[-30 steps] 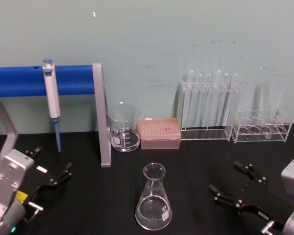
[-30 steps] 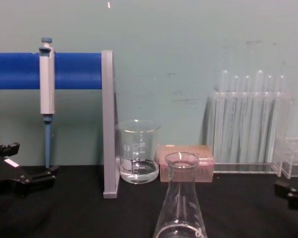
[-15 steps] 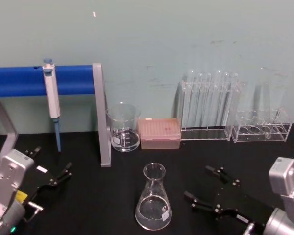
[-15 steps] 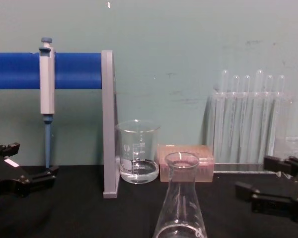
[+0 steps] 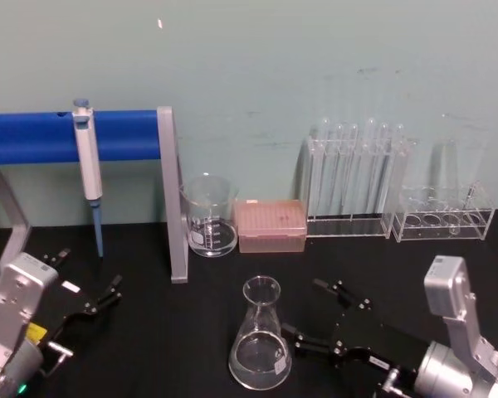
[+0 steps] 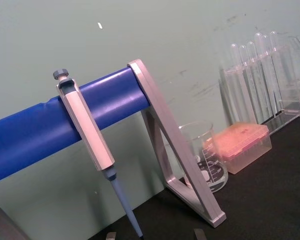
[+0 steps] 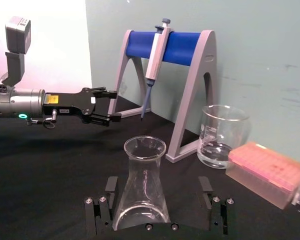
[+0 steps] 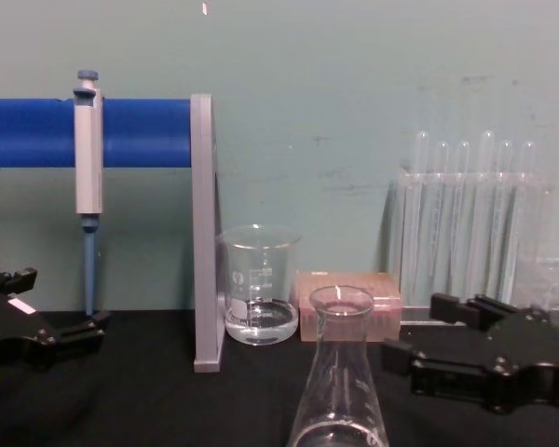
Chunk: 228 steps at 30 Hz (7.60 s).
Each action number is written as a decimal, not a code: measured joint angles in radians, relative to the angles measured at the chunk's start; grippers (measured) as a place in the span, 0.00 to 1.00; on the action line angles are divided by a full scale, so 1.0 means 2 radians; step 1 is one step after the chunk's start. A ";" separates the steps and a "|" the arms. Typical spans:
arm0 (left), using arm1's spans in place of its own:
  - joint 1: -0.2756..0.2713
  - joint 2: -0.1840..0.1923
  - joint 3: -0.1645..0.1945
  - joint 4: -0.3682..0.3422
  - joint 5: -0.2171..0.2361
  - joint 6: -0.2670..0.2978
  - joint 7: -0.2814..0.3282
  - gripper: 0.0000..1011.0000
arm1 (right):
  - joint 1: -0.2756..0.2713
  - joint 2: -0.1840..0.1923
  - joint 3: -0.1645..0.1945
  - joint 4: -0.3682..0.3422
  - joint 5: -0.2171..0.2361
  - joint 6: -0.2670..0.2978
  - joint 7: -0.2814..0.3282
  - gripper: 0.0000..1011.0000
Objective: Grasp the erlenmeyer flask with one hand, shake it three times, then place it back.
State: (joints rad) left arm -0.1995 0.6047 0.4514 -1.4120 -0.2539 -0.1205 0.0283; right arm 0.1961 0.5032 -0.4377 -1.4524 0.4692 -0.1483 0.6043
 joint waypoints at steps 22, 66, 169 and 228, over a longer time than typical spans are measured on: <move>0.000 0.000 0.000 0.000 0.000 0.000 0.000 0.99 | 0.067 -0.040 -0.033 0.077 -0.004 -0.001 0.041 0.99; 0.000 0.000 0.000 0.000 0.000 0.000 0.000 0.99 | 0.099 -0.059 -0.052 0.113 -0.010 -0.007 0.053 0.99; 0.000 0.000 0.000 0.000 0.000 0.000 0.000 0.99 | 0.094 -0.054 -0.038 0.066 0.024 -0.002 0.051 0.45; 0.000 0.000 0.000 0.000 0.000 0.000 0.000 0.99 | 0.112 -0.059 -0.076 0.044 0.041 0.016 0.064 0.45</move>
State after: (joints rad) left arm -0.1995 0.6047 0.4514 -1.4120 -0.2539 -0.1205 0.0283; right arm 0.4196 0.3855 -0.5901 -1.3644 0.5520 -0.1166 0.7314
